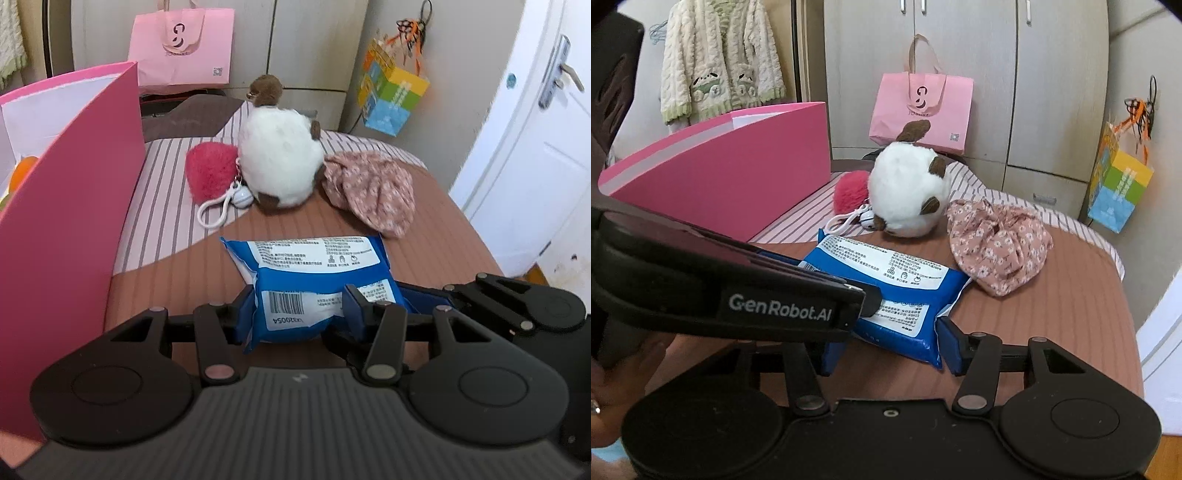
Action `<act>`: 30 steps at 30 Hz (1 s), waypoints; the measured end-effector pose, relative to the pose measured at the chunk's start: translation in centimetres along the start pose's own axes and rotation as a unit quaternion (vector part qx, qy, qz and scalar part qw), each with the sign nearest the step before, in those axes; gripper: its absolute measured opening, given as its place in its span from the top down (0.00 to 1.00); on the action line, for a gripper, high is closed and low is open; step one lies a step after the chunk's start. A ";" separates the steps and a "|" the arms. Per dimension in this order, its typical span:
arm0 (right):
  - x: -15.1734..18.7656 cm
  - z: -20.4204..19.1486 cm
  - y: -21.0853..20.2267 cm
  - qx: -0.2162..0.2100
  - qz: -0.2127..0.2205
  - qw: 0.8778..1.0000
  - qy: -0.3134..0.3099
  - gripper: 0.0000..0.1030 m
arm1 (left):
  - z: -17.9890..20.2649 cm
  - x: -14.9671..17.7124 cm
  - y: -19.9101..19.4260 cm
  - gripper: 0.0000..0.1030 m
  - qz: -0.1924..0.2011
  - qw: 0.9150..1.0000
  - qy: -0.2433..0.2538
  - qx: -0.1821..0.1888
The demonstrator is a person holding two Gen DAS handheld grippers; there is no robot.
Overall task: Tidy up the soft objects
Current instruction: 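Close the left gripper on the blue wet-wipe pack, then lift the blue wet-wipe pack with the left gripper and carry it over the box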
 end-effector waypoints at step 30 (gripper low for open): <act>1.5 -6.4 -7.6 -0.055 -0.031 0.998 -0.024 0.41 | -0.7 3.5 -11.3 0.53 -0.038 0.998 0.025 0.047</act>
Point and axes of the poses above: each gripper's, at about its wrist camera, not at the fingertips, and y roughly the way its jaws point, z to its right, x to its underside, the point moved 8 cm from there along y, roughly the way its jaws point, and after that the axes turned 13 degrees about z, right-handed, at the moved point
